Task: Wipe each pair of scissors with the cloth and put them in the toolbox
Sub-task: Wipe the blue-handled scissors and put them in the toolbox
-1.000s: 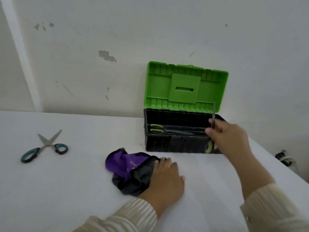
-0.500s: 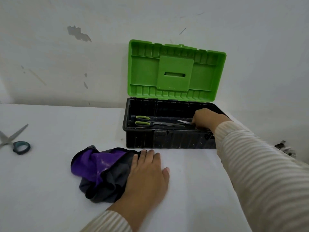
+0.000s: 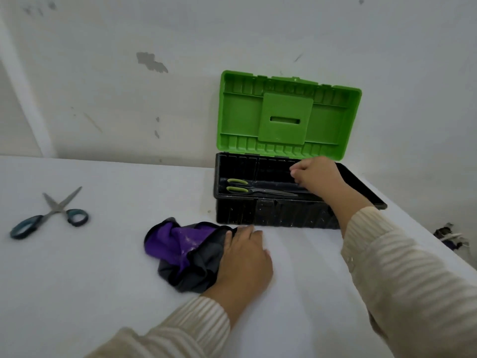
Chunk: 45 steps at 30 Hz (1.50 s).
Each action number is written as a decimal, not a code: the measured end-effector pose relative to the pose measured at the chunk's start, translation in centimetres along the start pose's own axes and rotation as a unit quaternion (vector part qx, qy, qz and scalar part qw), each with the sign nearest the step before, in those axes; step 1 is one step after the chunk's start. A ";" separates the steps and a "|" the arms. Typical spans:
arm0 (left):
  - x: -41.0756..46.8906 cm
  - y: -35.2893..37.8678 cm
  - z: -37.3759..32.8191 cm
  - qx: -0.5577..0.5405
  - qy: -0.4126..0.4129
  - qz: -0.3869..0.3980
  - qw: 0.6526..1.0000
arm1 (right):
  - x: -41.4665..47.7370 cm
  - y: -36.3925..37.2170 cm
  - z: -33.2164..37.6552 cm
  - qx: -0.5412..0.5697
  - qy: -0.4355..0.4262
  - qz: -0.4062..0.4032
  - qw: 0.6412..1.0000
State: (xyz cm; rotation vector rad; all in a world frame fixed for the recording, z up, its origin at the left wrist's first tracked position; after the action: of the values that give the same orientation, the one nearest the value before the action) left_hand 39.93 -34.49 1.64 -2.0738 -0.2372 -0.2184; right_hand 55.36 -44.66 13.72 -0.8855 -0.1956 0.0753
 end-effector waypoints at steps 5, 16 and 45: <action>-3.0 -6.4 2.9 -0.388 -0.061 -0.216 0.894 | -8.4 4.9 4.0 0.237 0.012 0.087 0.968; -11.6 -20.9 25.3 -0.010 -0.290 -0.285 0.914 | -17.6 17.3 9.8 -0.031 -0.010 0.114 0.993; -11.9 -14.2 17.0 -0.554 -0.201 -0.040 0.807 | -20.3 15.6 13.0 0.205 -0.093 0.130 0.965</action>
State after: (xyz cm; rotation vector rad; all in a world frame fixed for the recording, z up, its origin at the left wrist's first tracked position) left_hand 25.72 -13.75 2.22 -3.2875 -0.5488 0.0831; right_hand 33.10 -27.86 6.87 -0.4839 -0.2276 0.4312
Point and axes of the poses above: each hand's wrist, its own x-axis towards the middle knuckle, its own y-axis out of the palm, z = x × y, the point moved 10 cm from there along x, towards the middle knuckle, and after that the axes turned 9 degrees about y, right-handed, at the moved point
